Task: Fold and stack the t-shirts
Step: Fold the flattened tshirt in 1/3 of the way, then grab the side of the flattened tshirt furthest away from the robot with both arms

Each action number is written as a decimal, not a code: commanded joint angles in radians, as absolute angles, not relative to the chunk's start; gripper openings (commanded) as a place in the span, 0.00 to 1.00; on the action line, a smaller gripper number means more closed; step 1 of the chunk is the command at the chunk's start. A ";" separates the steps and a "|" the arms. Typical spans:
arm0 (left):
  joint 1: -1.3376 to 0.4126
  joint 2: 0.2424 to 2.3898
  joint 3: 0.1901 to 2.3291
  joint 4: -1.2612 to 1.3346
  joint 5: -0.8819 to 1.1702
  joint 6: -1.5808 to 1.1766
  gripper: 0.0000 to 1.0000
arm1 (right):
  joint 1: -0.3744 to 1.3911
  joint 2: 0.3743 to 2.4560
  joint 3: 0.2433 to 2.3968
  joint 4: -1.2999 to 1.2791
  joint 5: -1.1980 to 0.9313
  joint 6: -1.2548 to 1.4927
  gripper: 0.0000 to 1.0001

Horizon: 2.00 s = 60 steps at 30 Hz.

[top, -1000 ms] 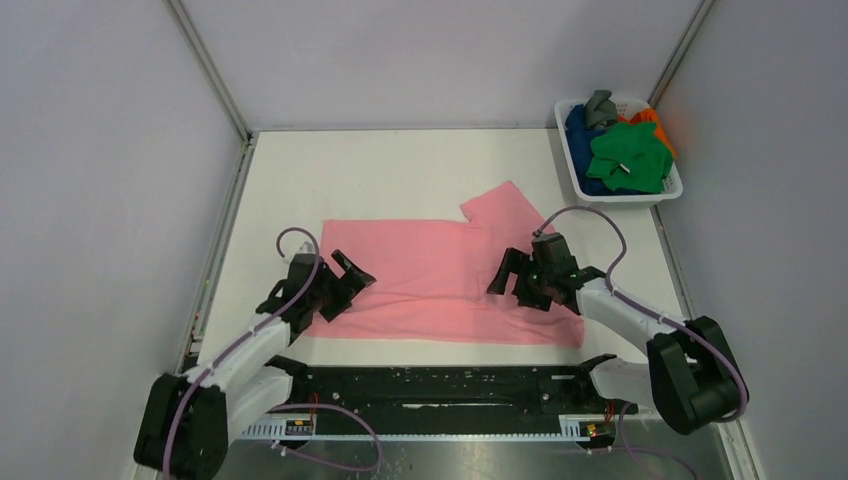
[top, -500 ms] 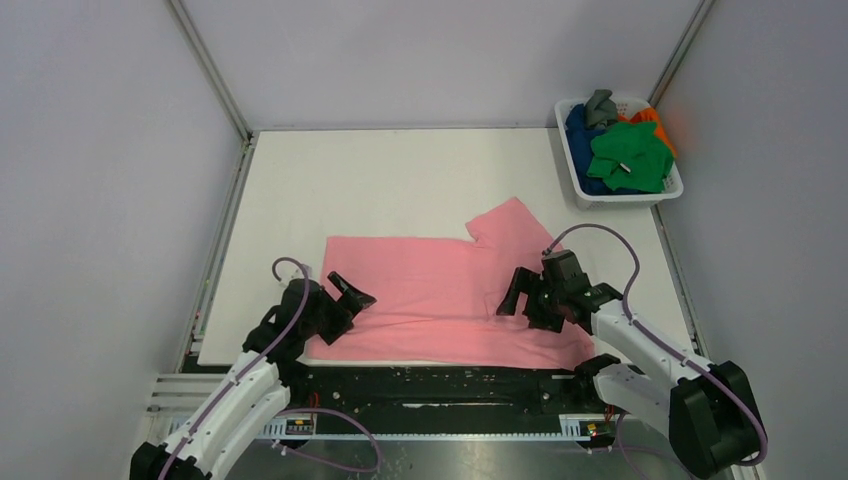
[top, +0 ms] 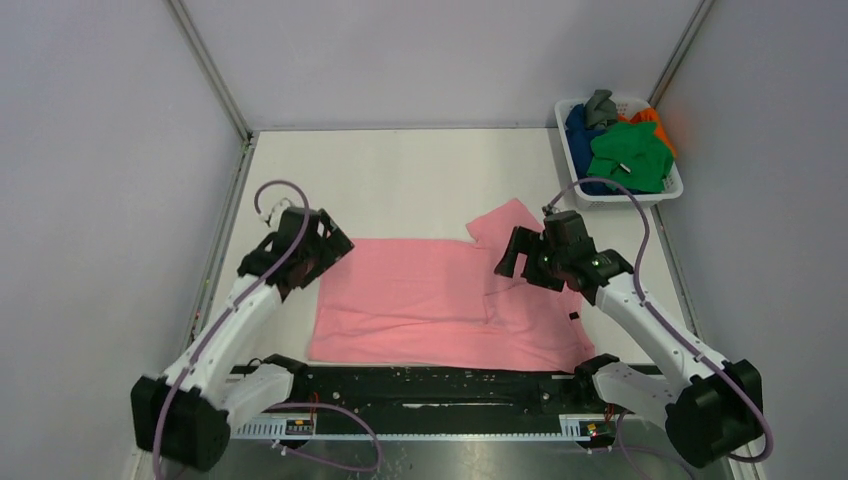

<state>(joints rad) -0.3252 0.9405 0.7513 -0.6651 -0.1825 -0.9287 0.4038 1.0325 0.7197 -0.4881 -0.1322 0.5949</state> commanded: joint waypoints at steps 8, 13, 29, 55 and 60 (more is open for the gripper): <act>-0.107 1.566 1.172 -0.601 -0.232 -0.744 0.92 | 0.348 1.304 0.976 -0.549 -0.116 0.477 0.99; -0.089 1.789 1.319 -0.618 -0.201 -0.723 0.85 | 0.330 1.370 1.012 -0.562 -0.117 0.465 0.99; -0.086 1.959 1.347 -0.710 -0.175 -0.704 0.50 | 0.305 1.448 1.022 -0.560 -0.097 0.465 0.99; -0.124 1.850 1.260 -0.669 -0.108 -0.687 0.00 | 0.247 2.153 1.824 -0.734 0.028 0.409 0.99; -0.125 1.843 1.256 -0.669 -0.102 -0.684 0.00 | 0.237 2.353 2.132 -0.857 0.070 0.387 0.99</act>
<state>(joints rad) -0.1204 1.8965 1.2663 -0.6823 -0.1265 -0.6956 0.2523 2.2520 1.9247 -0.7334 0.0216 0.4179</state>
